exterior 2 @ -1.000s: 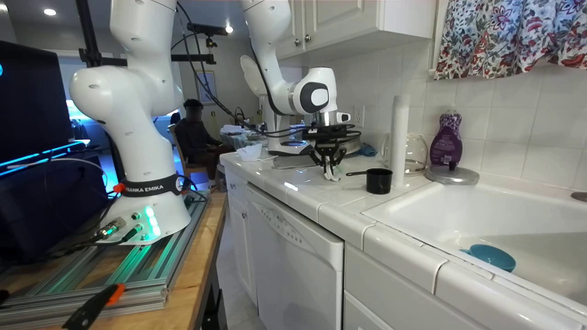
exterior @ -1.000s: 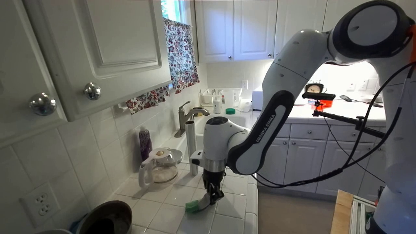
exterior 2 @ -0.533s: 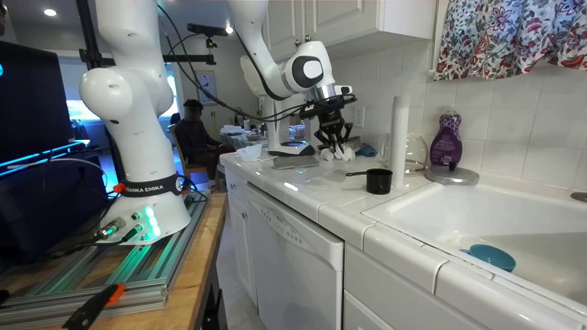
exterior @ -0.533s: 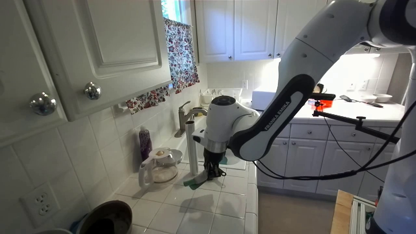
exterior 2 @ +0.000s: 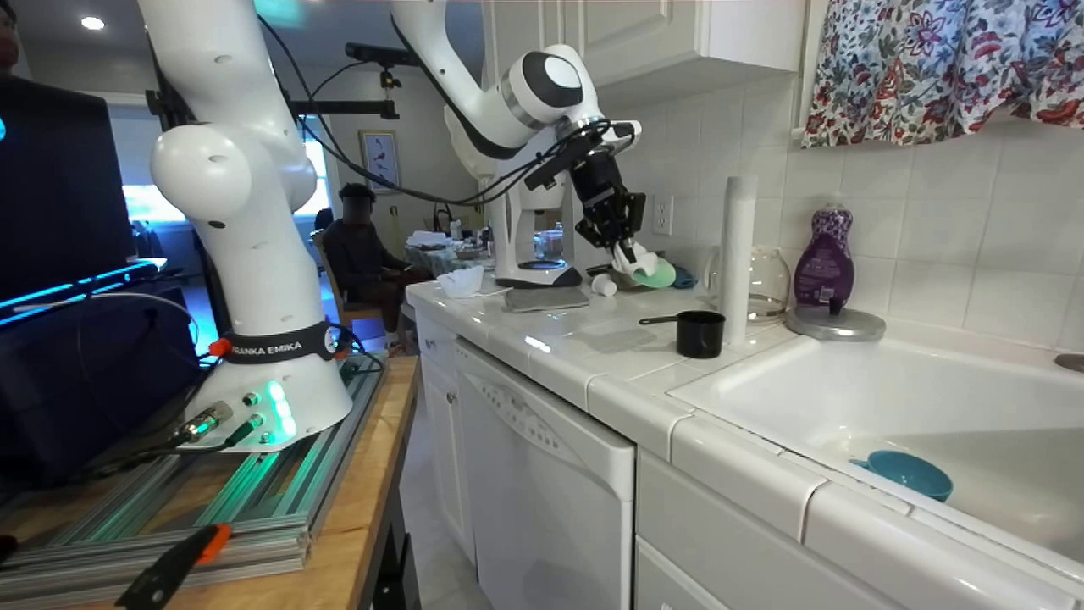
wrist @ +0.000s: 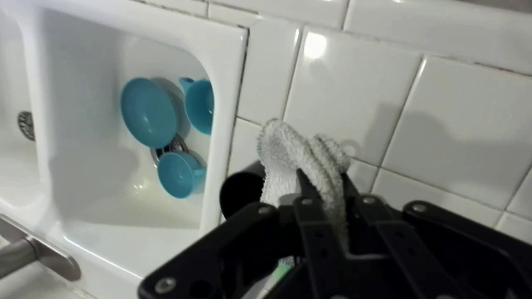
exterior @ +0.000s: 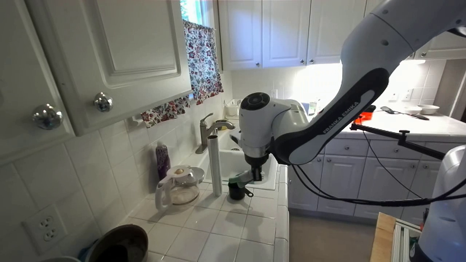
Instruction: Move the measuring cup to the right then put the towel in the measuring cup.
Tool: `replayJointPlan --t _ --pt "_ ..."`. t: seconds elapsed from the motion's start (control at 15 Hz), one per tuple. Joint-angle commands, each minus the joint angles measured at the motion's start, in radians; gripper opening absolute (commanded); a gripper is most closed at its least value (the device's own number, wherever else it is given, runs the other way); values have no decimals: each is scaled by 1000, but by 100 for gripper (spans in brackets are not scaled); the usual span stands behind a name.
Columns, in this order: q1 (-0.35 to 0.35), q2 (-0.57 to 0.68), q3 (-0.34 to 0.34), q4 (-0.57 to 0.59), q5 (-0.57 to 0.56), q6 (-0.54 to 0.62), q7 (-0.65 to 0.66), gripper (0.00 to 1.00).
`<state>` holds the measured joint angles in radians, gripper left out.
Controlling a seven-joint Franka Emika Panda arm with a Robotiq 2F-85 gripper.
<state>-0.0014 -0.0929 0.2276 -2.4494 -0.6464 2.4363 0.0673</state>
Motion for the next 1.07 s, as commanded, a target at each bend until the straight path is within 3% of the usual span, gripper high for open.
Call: replayJointPlan --t 0.0,0.27,0.53,1.0 --pt "23 -3 -26 29 -97 -150 192 4" --pt "21 60 -60 86 -53 -273 332 4" --pt "22 102 -113 140 121 -246 271 4" --pt "73 126 -101 245 -4 -544 92 4"
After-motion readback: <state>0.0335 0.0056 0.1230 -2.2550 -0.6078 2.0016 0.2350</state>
